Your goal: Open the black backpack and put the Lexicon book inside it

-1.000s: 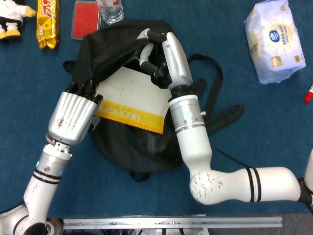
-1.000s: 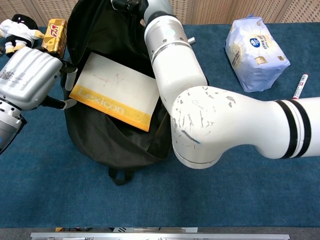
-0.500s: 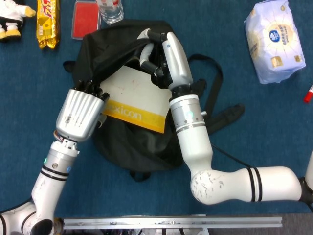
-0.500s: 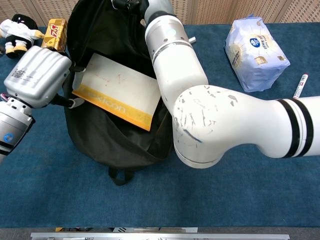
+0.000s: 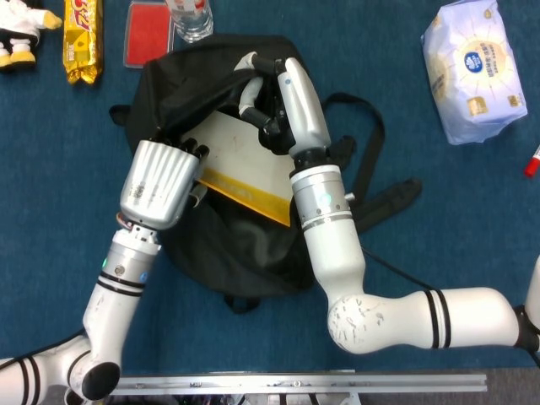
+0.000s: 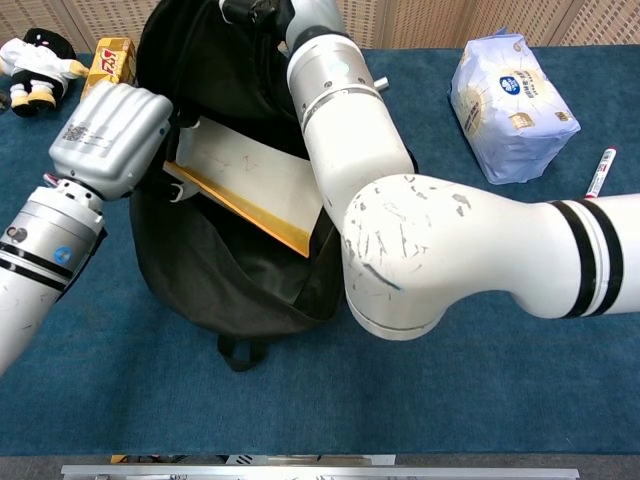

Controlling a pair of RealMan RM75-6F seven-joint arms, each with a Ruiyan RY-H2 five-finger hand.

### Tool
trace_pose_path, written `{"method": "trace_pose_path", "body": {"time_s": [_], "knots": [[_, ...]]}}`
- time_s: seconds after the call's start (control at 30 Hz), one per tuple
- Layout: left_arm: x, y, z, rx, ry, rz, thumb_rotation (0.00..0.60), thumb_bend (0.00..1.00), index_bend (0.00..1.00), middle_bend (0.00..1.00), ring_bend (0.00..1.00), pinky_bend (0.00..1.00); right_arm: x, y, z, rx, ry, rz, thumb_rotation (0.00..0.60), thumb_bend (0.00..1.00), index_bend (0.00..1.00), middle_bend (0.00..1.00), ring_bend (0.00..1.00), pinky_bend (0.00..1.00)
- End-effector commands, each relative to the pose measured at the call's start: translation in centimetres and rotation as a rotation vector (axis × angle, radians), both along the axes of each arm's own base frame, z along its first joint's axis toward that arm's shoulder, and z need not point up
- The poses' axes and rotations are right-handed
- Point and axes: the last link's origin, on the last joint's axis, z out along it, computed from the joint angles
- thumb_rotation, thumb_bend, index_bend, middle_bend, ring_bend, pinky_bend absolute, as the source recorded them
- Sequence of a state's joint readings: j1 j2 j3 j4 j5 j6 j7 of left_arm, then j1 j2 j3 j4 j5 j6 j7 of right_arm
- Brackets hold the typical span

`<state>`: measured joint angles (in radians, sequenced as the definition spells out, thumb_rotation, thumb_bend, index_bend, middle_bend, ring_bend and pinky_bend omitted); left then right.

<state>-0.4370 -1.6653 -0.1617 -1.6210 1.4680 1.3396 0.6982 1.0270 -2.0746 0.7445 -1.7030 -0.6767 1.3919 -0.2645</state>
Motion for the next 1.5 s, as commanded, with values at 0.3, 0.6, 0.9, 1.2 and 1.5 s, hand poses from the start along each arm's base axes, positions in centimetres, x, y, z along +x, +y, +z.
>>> {"method": "trace_pose_path", "body": {"time_s": [0.3, 0.6, 0.9, 1.2, 1.5], "knots": [[-0.6, -1.1, 0.7, 0.024, 0.02, -0.004, 0.6, 0.08, 0.67, 0.66, 0.5, 0.46, -0.2, -0.1, 0.1, 0.003, 0.002, 0.0, 0.6, 0.97, 0.73, 0.67, 0.63, 0.85], [-3.2, -3.1, 4.0, 0.047, 0.076, 0.023, 0.6, 0.08, 0.59, 0.6, 0.47, 0.46, -1.0, -0.3, 0.3, 0.013, 0.024, 0.007, 0.6, 0.97, 0.73, 0.67, 0.63, 0.85], [-7.1, -4.3, 7.5, 0.068, 0.116, 0.128, 0.6, 0.08, 0.43, 0.52, 0.39, 0.44, -2.1, -0.2, 0.7, 0.025, 0.052, 0.042, 0.6, 0.97, 0.73, 0.67, 0.63, 0.85], [-9.8, -4.2, 10.9, 0.126, 0.088, 0.243, 0.6, 0.08, 0.33, 0.45, 0.33, 0.42, -2.1, 1.1, 0.0, 0.116, 0.103, 0.149, 0.6, 0.87, 0.59, 0.56, 0.47, 0.65], [-11.8, -4.7, 12.5, 0.153, 0.055, 0.319, 0.6, 0.08, 0.31, 0.42, 0.31, 0.41, -2.6, 2.1, -0.8, 0.266, 0.227, 0.275, 0.6, 0.42, 0.1, 0.23, 0.14, 0.28]]}}
